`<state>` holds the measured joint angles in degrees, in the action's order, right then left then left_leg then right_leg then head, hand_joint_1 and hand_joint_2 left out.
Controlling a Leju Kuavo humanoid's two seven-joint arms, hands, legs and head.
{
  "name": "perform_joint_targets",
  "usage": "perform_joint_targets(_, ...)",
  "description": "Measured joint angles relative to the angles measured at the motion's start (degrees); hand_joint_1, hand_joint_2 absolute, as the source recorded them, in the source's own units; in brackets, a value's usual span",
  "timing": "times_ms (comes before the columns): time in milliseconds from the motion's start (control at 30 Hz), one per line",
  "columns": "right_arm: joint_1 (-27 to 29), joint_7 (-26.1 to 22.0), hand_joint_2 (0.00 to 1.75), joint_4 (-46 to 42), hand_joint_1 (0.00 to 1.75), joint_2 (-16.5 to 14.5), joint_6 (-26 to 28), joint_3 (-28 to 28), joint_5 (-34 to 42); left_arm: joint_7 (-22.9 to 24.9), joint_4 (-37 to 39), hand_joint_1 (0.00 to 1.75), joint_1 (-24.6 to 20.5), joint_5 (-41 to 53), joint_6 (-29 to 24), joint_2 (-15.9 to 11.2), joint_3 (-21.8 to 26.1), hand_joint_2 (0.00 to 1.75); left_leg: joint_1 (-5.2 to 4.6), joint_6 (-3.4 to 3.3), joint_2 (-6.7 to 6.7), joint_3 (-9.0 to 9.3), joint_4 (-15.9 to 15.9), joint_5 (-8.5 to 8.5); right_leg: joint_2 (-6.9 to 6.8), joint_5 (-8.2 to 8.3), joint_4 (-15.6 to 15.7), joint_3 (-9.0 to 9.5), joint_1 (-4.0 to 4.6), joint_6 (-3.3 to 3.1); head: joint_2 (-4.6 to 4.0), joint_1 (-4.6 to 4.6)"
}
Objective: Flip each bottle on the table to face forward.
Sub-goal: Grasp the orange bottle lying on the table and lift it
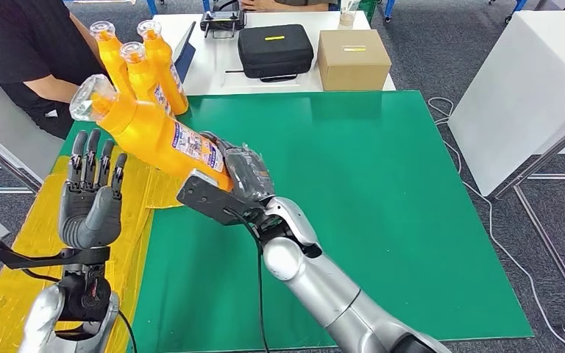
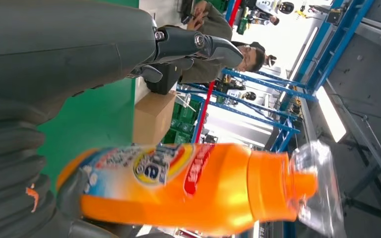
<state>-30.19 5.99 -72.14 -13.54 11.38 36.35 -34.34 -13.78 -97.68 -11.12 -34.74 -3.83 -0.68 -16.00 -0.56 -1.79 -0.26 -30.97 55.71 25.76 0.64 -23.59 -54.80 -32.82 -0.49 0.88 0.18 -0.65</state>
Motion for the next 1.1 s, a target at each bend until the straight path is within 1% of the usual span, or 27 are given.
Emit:
perform_joint_targets(167, -1.1, 0.5, 1.75, 2.2, 1.75, -0.8, 0.1, 1.1, -0.3, 0.4, 0.0, 0.00, -0.2, -0.1, 0.0, 0.2, -0.5, 1.75, -0.02, 0.00, 0.01, -0.02, 0.0, 0.00, 0.00, 0.00, 0.0, 0.00, -0.03, 0.00, -0.01, -0.01)
perform_joint_targets(400, -3.4, 3.5, 1.75, 8.8, 1.75, -4.9, 0.6, 5.7, -3.3, 2.5, 0.1, 0.00, -1.9, -0.2, -0.9, 1.7, -0.7, 1.75, -0.01, 0.00, 0.00, -0.02, 0.0, 0.00, 0.00, 0.00, 0.0, -0.02, 0.01, 0.00, 0.00, 0.00)
perform_joint_targets(500, -4.2, 4.1, 1.75, 10.9, 1.75, -6.1, 1.4, 7.5, -4.3, 3.2, 0.1, 0.00, -2.4, -0.3, -1.1, 2.1, -0.6, 1.75, 0.00, 0.00, 0.01, -0.02, 0.0, 0.00, 0.01, 0.00, 0.0, -0.03, 0.02, 0.00, -0.01, 0.00)
perform_joint_targets(733, -6.2, 6.6, 1.75, 13.7, 1.75, -6.8, 1.7, 10.7, -6.3, 4.2, 1.1, 0.00, -2.9, -1.2, -1.1, 2.3, -0.2, 1.75, 0.00, 0.00, 0.02, -0.01, 0.0, 0.00, 0.01, 0.00, 0.0, -0.03, -0.01, 0.00, -0.01, -0.01)
perform_joint_targets(933, -8.5, 9.8, 1.75, 14.9, 1.75, -6.8, 1.7, 15.4, -4.3, 5.0, 2.6, 0.00, -3.1, -2.2, -1.0, 2.4, 0.4, 1.75, -0.01, 0.00, 0.02, -0.01, 0.0, 0.00, 0.01, 0.00, 0.0, -0.04, -0.02, 0.00, -0.01, 0.00)
perform_joint_targets(1067, -9.9, 10.7, 1.75, 15.3, 1.75, -6.8, 1.9, 18.1, -2.4, 4.8, 3.8, 1.75, -3.1, -2.3, -1.1, 2.4, 0.6, 1.75, -0.01, 0.00, 0.02, -0.01, 0.0, 0.00, 0.02, 0.00, 0.0, -0.05, -0.01, 0.00, -0.01, 0.00)
perform_joint_targets(1100, -10.3, 10.8, 1.75, 15.5, 1.75, -6.8, 1.9, 18.8, -1.9, 4.7, 4.1, 1.75, -3.1, -2.3, -1.1, 2.4, 0.7, 1.75, -0.01, 0.00, 0.03, -0.01, 0.0, 0.00, 0.02, 0.00, 0.0, -0.06, -0.01, 0.00, -0.01, 0.00)
